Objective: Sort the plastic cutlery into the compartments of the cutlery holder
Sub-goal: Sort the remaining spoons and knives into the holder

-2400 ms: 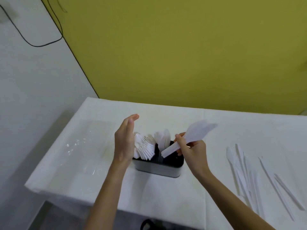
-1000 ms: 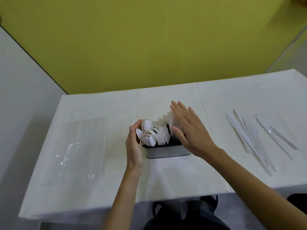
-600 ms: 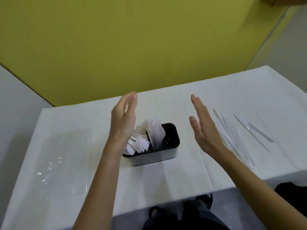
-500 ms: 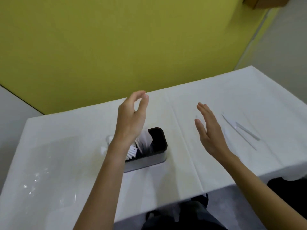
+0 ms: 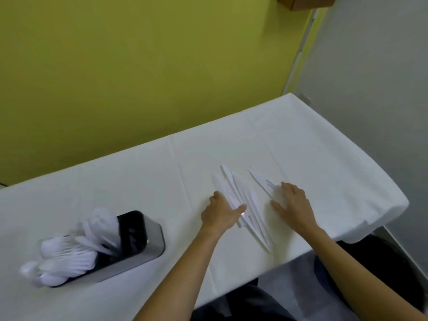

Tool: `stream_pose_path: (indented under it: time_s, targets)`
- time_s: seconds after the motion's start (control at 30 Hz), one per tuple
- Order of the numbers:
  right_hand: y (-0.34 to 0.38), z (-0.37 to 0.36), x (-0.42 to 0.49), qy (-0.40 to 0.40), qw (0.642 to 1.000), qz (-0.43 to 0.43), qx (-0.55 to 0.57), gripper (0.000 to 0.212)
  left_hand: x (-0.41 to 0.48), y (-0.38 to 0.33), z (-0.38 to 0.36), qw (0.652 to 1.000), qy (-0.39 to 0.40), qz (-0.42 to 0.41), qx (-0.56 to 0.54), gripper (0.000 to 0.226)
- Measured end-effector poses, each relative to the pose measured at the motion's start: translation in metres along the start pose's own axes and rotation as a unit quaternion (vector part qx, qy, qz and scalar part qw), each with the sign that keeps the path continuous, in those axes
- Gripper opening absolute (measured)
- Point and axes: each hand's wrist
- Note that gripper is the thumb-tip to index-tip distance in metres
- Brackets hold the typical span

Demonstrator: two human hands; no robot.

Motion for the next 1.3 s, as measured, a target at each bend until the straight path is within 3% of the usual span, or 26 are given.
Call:
stream_pose_path:
  time_s: [0.1, 0.2, 0.43, 0.53, 0.6, 0.7, 0.83, 1.1, 1.3]
  targets:
    - [0.005, 0.001, 0.019, -0.02, 0.998, 0.014, -0.058, 0.061, 0.01, -0.004, -0.022, 0.998, -0.057, -0.01, 0.024, 0.082]
    - [0.011, 0.003, 0.036, -0.028, 0.998, 0.025, -0.048, 0.041, 0.017, -0.004, -0.026, 0.995, -0.096, -0.013, 0.016, 0.067]
    - [0.028, 0.004, 0.054, 0.015, 0.997, 0.022, -0.079, 0.017, 0.026, 0.001, -0.02, 0.988, -0.155, 0.004, 0.003, 0.03]
    - [0.033, 0.014, 0.05, 0.068, 0.992, -0.049, 0.095, 0.018, 0.029, 0.0, -0.02, 0.987, -0.158, 0.007, -0.003, 0.024]
    - [0.036, 0.018, 0.043, 0.111, 0.961, -0.105, 0.231, 0.016, 0.03, 0.0, -0.019, 0.986, -0.164, 0.008, -0.022, 0.02]
    - [0.034, 0.014, 0.028, 0.127, 0.958, -0.096, 0.238, 0.016, 0.029, 0.002, -0.017, 0.982, -0.18, 0.003, -0.058, 0.015]
    - [0.039, -0.006, 0.014, 0.102, 0.99, -0.013, 0.091, 0.031, 0.03, 0.007, -0.013, 0.972, -0.206, 0.031, -0.11, 0.023]
    - [0.052, -0.014, 0.026, 0.064, 0.992, -0.028, 0.104, 0.03, 0.036, 0.025, 0.0, 0.929, -0.213, 0.091, -0.29, 0.03]
    - [0.047, -0.002, 0.032, 0.024, 0.996, -0.022, 0.081, 0.027, 0.038, 0.036, 0.009, 0.939, -0.131, 0.063, -0.312, 0.042]
Point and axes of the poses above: each hand's wrist, its own x-axis towards the middle knuckle, its own z-axis out of the back of the hand, y = z × x, and after that the axes turned 2 degrees about -z, right-handed
